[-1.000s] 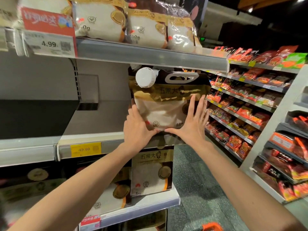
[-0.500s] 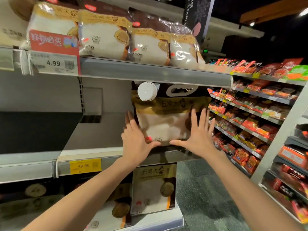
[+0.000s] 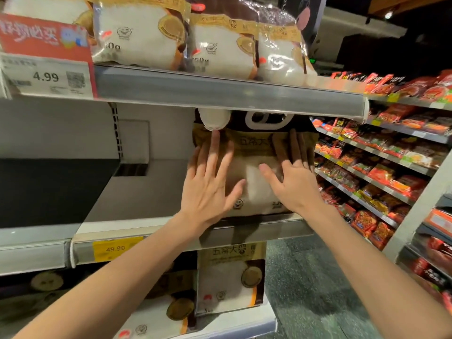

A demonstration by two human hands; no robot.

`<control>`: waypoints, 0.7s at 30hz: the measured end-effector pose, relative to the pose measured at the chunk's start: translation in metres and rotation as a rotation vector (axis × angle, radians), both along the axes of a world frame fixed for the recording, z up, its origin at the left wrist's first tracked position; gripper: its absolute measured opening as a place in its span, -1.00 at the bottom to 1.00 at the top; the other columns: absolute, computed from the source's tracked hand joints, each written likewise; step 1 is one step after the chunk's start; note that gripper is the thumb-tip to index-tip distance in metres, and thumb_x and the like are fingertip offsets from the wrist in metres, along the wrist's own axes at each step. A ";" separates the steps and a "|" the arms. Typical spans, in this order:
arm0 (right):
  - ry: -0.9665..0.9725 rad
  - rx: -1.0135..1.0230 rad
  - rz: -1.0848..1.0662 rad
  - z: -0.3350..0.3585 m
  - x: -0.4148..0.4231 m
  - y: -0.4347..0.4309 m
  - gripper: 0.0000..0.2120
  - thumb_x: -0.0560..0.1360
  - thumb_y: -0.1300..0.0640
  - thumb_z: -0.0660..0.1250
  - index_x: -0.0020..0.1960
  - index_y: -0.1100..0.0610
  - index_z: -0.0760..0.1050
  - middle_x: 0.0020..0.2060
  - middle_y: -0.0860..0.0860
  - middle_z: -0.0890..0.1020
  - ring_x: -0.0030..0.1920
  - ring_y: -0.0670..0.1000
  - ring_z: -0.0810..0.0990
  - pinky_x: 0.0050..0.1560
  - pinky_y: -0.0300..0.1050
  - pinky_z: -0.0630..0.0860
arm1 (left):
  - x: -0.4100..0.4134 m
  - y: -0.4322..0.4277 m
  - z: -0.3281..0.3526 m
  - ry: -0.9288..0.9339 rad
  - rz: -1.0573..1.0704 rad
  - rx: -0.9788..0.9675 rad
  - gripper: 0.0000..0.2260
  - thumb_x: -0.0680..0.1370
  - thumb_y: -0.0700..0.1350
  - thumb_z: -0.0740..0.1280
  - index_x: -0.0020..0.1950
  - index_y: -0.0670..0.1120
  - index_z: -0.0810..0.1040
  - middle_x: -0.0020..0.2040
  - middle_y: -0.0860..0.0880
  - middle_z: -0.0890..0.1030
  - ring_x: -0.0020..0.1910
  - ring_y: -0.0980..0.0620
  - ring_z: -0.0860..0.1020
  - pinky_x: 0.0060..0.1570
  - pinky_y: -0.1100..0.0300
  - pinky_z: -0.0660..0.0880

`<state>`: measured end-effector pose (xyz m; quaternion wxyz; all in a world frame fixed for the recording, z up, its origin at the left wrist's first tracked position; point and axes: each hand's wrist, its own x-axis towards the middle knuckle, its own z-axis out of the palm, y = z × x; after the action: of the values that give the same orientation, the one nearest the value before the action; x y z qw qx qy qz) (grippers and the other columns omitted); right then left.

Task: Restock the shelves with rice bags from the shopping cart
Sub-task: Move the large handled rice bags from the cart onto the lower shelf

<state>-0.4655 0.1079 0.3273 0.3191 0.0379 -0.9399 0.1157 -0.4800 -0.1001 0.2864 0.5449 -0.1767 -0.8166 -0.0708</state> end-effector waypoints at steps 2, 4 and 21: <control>-0.082 -0.025 -0.012 -0.003 -0.002 0.000 -0.39 0.50 -0.45 -0.07 -0.20 0.11 0.30 0.02 0.30 0.54 0.16 0.26 0.46 0.22 0.08 0.35 | -0.004 0.001 0.000 -0.027 0.007 -0.019 -0.31 0.57 0.27 0.11 0.59 -0.09 0.13 0.58 -0.23 0.13 0.51 -0.20 0.16 0.52 0.04 -0.05; -0.201 -0.044 -0.054 -0.003 -0.008 0.000 -0.37 0.52 -0.40 -0.05 -0.15 0.16 0.38 0.03 0.27 0.53 0.16 0.22 0.46 0.16 0.06 0.37 | -0.009 0.001 0.003 -0.046 0.018 -0.033 -0.30 0.56 0.31 0.09 0.59 -0.08 0.16 0.58 -0.21 0.18 0.52 -0.17 0.16 0.51 0.01 -0.01; -0.147 0.083 0.062 -0.033 0.006 0.024 -0.15 0.55 -0.38 -0.24 0.53 0.25 0.15 0.47 0.29 0.26 0.55 0.23 0.01 0.55 0.15 -0.17 | 0.001 0.001 0.021 -0.228 0.002 -0.180 -0.42 0.61 0.25 0.01 0.53 -0.02 0.33 0.58 -0.16 0.21 0.57 -0.16 0.15 0.52 -0.12 0.09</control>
<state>-0.4599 0.1315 0.2947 0.2436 0.0714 -0.9632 0.0887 -0.4792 -0.0989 0.3075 0.4306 -0.2147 -0.8765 -0.0163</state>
